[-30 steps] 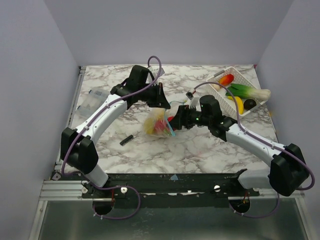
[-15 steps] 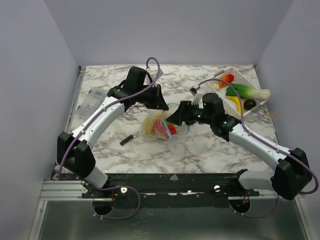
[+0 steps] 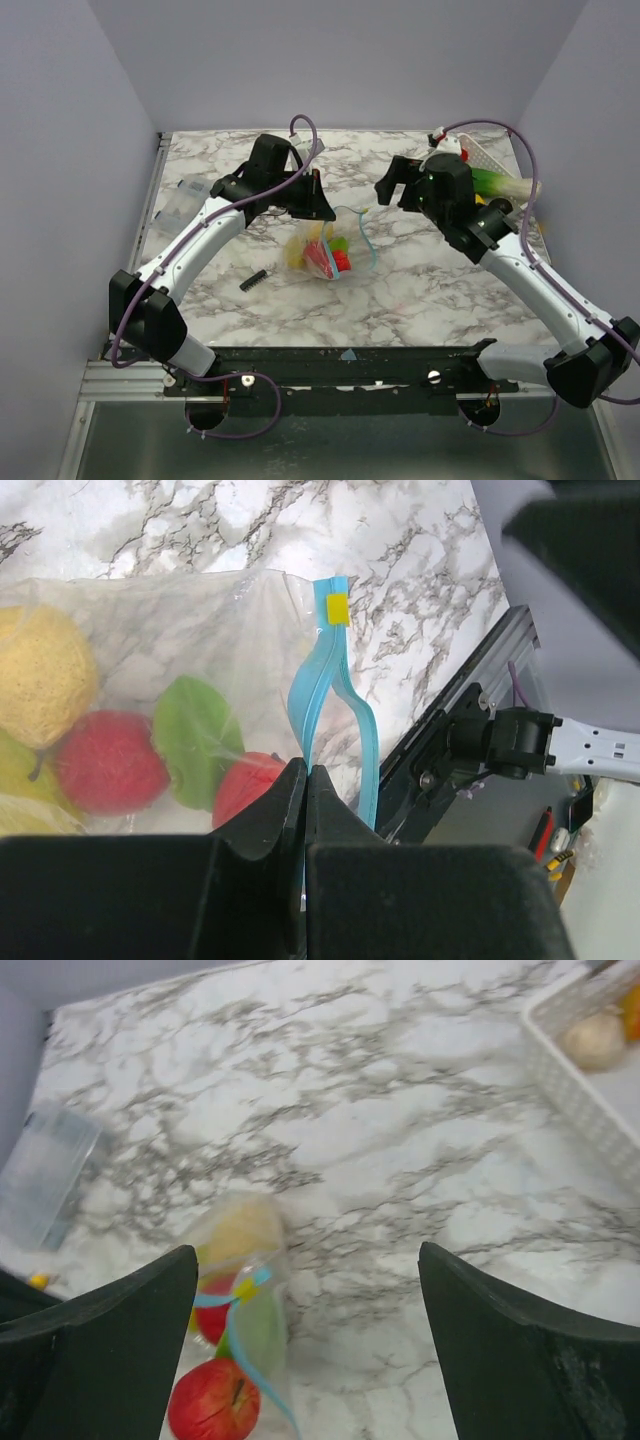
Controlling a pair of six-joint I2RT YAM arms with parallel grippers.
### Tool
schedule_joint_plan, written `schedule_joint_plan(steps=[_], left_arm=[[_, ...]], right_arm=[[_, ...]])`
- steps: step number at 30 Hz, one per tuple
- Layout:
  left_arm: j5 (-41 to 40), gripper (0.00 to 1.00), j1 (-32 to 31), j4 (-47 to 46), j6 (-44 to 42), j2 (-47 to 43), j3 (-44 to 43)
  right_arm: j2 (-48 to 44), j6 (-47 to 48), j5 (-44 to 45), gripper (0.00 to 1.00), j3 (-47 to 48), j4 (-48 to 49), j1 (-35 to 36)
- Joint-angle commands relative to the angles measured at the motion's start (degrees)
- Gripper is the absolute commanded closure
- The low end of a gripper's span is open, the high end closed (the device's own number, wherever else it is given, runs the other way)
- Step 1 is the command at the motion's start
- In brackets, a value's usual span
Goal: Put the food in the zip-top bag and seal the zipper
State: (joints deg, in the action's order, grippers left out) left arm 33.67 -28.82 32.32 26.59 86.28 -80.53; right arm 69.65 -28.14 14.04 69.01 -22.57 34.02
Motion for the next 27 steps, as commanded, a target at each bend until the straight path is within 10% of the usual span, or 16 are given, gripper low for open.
schedule_joint_plan(steps=[1,12,27], left_arm=[[-0.36,1.0,-0.28,-0.34,-0.88,0.83,-0.08],[0.17,1.0,-0.27,0.1,-1.1,2.54,-0.68],[2.81,1.0,-0.01,-0.39,-0.22,4.56,-0.74]], right_arm=[[2.71,3.5,10.66,0.06,3.18,-3.87,-7.39],[22.8,-2.2,-0.92,0.03,10.66,-8.19,-35.58],[42.48,11.53,14.54,0.12,17.36,-6.7,-36.66]])
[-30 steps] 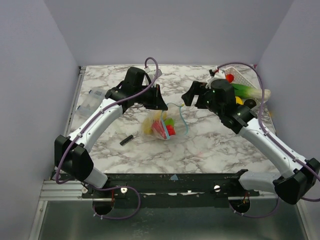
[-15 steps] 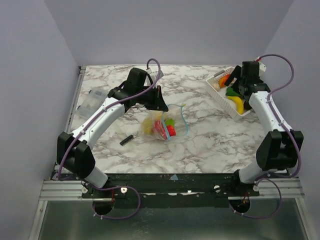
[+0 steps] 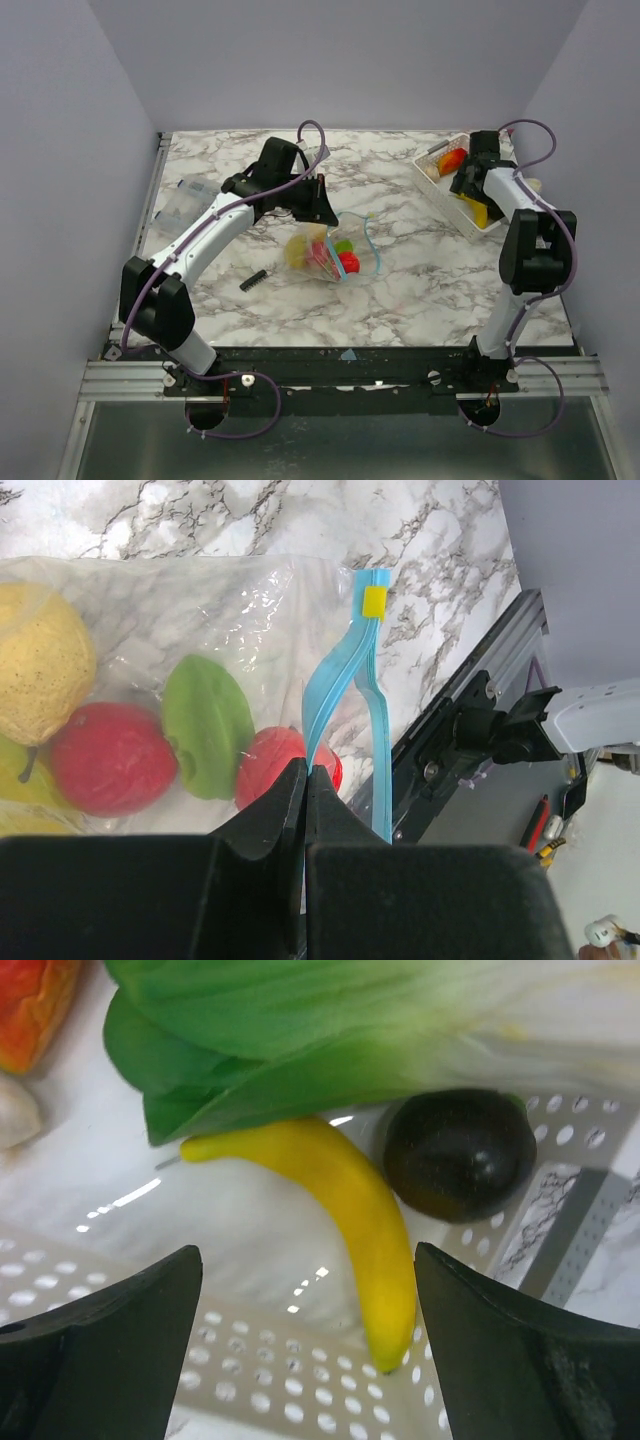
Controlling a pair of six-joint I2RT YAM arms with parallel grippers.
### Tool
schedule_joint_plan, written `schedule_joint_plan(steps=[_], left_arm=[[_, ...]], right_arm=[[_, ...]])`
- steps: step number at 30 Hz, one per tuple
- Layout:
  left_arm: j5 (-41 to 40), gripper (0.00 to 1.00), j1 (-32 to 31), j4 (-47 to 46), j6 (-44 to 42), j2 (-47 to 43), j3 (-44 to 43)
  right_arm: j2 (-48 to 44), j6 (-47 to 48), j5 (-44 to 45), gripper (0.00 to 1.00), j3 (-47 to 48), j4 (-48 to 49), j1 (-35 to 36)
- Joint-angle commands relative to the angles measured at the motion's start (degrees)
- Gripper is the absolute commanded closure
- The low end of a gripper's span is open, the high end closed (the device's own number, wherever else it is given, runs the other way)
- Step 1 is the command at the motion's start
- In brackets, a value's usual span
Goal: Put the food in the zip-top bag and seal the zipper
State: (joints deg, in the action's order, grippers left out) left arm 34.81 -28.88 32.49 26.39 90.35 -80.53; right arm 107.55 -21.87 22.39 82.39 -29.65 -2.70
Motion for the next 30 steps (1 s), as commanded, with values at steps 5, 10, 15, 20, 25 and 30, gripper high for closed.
schedule_joint_plan(steps=[5,10,15,20,25,30], left_arm=[[1.91,1.0,0.23,-0.53,-0.03,0.14,-0.84],[2.46,1.0,0.32,-0.8,0.33,-0.35,-0.69],[2.37,1.0,0.33,-1.01,0.33,-0.86,-0.51],[1.89,1.0,0.34,-0.7,0.02,-1.06,-0.59],[1.84,1.0,0.36,-0.94,0.24,-1.45,-0.16],[2.89,1.0,0.25,-1.99,1.09,-2.04,0.46]], right_arm=[[7.71,7.75,9.68,0.15,3.35,2.07,0.01],[11.5,7.79,8.73,0.19,3.97,3.39,0.04],[14.96,9.6,7.87,0.26,4.87,5.01,-0.01],[15.0,9.37,5.38,0.49,5.13,4.09,0.02],[10.13,9.21,3.11,0.68,4.05,4.05,0.07],[4.1,9.74,0.01,0.75,3.25,3.97,0.13]])
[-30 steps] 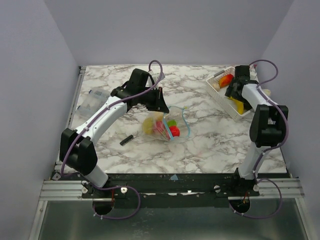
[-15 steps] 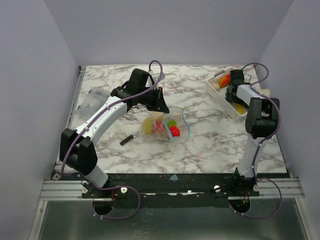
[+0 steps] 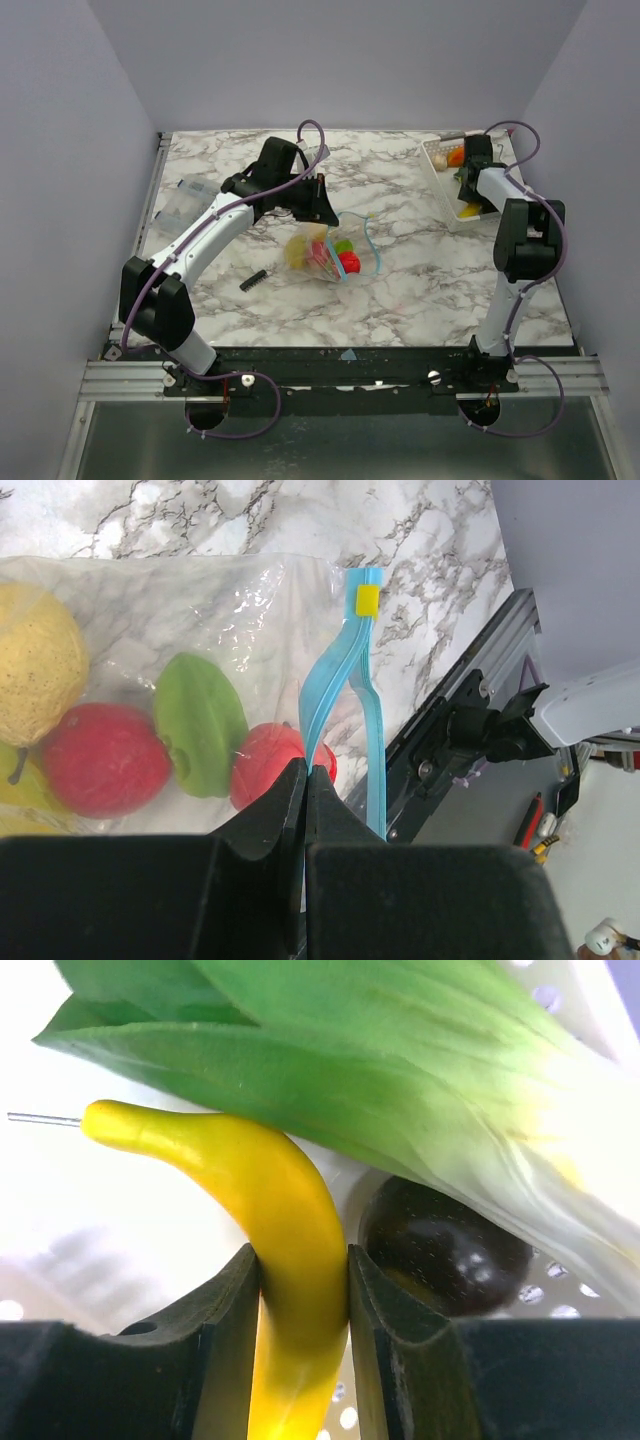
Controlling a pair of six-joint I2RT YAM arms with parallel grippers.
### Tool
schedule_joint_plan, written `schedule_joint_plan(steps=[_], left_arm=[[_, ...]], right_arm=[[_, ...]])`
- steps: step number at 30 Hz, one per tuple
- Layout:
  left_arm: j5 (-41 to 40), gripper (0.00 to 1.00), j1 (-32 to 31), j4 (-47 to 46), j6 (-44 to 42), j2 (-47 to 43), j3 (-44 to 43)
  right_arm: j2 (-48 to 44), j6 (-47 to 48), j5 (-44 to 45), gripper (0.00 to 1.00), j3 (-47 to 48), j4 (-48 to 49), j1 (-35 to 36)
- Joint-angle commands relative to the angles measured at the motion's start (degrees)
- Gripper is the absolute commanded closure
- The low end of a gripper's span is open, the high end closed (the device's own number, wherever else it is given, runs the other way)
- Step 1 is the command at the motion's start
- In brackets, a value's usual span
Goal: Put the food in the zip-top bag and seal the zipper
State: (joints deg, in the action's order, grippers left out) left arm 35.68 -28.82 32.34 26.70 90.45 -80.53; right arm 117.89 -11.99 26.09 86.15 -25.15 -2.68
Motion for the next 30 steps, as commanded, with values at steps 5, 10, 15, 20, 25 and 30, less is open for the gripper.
schedule_joint_plan(steps=[5,10,15,20,25,30], left_arm=[[2.46,1.0,0.08,-2.23,1.25,-2.96,0.64],[1.81,1.0,-0.01,-2.37,1.08,-3.91,0.89],[2.69,1.0,-0.01,-2.7,1.41,-4.14,1.07],[3.2,1.0,-0.01,-3.04,1.78,-4.74,1.17],[3.12,1.0,-0.01,-3.14,1.72,-5.45,1.1],[3.15,1.0,-0.01,-2.98,1.52,-6.27,0.84]], right_arm=[[-10.89,-0.79,-4.49,0.84,0.01,-3.03,0.05],[-15.66,-1.52,-10.37,0.92,0.35,-3.8,0.06],[-23.79,-5.84,-24.63,0.97,-1.27,-2.68,0.09],[-35.56,-15.45,-49.34,0.99,-15.59,11.43,1.46],[-44.64,-21.79,-53.9,1.0,-27.54,24.44,13.64],[-53.99,-32.67,-44.96,1.0,-42.06,43.0,25.3]])
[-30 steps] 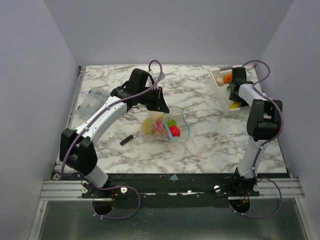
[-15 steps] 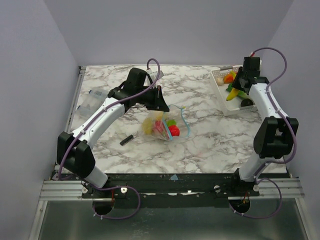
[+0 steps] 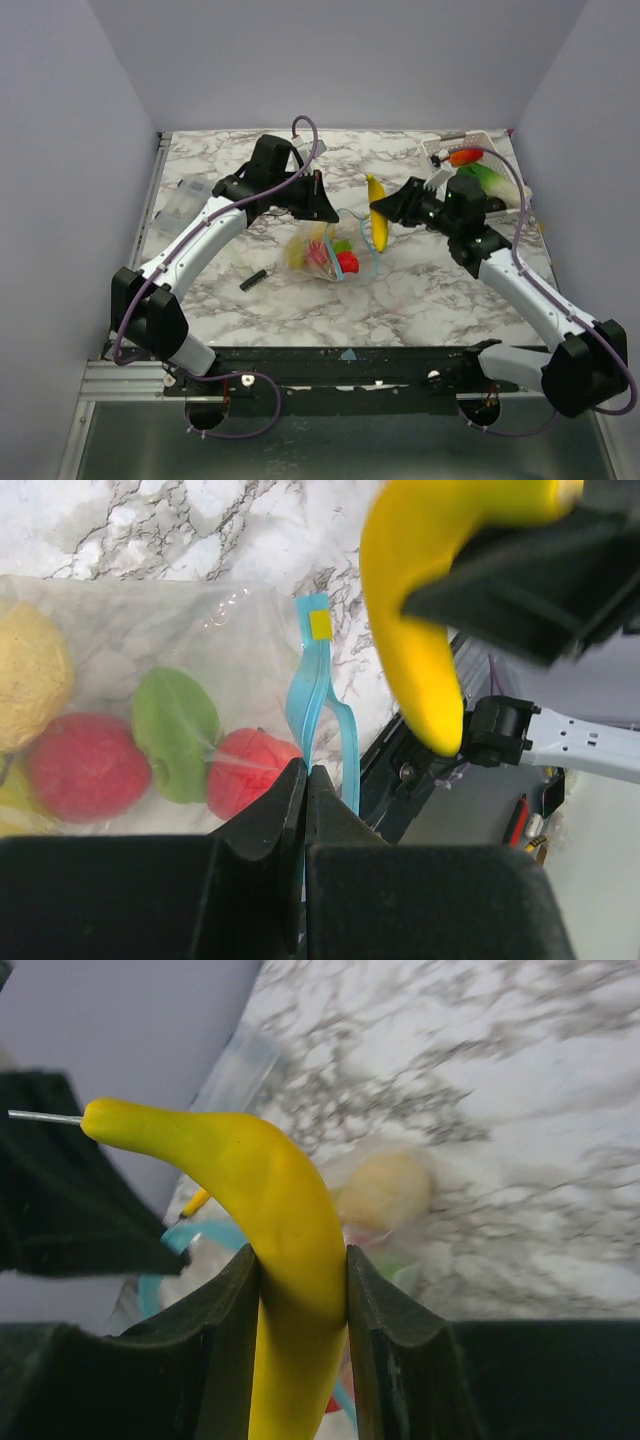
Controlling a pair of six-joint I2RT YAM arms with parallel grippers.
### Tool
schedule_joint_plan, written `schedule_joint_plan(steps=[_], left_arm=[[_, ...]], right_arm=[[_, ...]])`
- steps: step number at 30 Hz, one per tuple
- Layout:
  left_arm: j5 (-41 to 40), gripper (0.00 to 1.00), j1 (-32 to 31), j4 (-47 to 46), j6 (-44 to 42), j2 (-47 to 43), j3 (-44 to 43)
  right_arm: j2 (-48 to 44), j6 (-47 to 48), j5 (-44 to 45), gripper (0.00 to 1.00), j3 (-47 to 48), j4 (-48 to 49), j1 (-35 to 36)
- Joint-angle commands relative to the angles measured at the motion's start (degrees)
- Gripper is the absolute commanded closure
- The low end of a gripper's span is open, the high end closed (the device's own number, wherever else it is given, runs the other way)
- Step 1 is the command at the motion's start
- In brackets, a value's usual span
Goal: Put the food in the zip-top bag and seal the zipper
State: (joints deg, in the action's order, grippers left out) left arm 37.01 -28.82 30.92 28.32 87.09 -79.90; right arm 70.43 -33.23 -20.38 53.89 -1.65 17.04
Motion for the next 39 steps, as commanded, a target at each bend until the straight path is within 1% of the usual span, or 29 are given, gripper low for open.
schedule_joint_plan(steps=[1,2,4,6,8,11,15,19,22,24,25,28,31,33,36,39], left_arm=[[1.9,1.0,-0.01,-1.56,-0.06,-2.98,0.1],[2.13,1.0,-0.01,-1.4,-0.02,-3.09,0.01],[2.47,1.0,-0.01,-1.51,-0.01,-3.27,-0.07],[2.63,1.0,0.08,-1.5,-0.01,-3.5,-0.08],[3.12,1.0,0.03,-1.66,0.14,-3.75,-0.1],[4.86,1.0,0.08,-2.81,1.05,-4.19,0.3],[6.66,1.0,0.08,-3.84,2.04,-3.87,0.62],[8.6,1.0,0.34,-4.62,2.94,-3.02,0.37],[9.02,1.0,0.59,-4.37,3.44,-2.02,-0.4],[10.32,1.0,0.83,-5.19,5.4,-1.44,-0.37],[11.27,1.0,0.87,-6.42,7.49,-1.29,0.1],[15.35,1.0,0.96,-15.0,15.84,-1.53,3.26],[15.74,1.0,0.91,-22.71,25.5,-2.29,7.46],[14.36,1.0,0.87,-24.71,28.5,-2.49,8.49],[11.43,1.0,0.93,-24.85,29.87,-2.29,8.54],[10.89,1.0,0.94,-26.62,31.58,-1.72,9.21]], right_arm=[[-7.56,-12.81,2.09,1.0,-12.3,24.23,7.06],[-7.98,-13.12,4.33,1.0,-13.84,26.61,9.18],[-8.41,-12.03,8.75,1.0,-14.77,28.35,12.61],[-8.34,-10.55,11.55,0.99,-15.43,31.01,15.84],[-8.06,-6.97,16.36,0.98,-14.81,30.63,19.5],[-8.0,-3.47,25.06,0.97,-14.53,30.26,23.31],[-8.21,1.31,33.1,0.96,-15.25,33.35,26.78],[-7.62,7.06,36.59,0.95,-15.44,34.95,28.47],[-7.74,10.57,38.16,0.94,-14.89,34.3,29.04],[-7.97,13.75,38.98,0.93,-14.18,33.12,29.58],[-8.07,15.21,39.25,0.92,-13.86,32.58,29.76],[-8.37,20.18,40.21,0.91,-12.86,30.13,30.12],[-8.72,23.63,40.55,0.89,-12.38,28.33,30.57],[-9.58,24.14,40.67,0.84,-12.87,28.63,30.6],[-10.79,24.04,40.4,0.74,-14.64,30.3,30.55],[-11.41,21.07,41.36,0.64,-17.27,32.62,30.56]])
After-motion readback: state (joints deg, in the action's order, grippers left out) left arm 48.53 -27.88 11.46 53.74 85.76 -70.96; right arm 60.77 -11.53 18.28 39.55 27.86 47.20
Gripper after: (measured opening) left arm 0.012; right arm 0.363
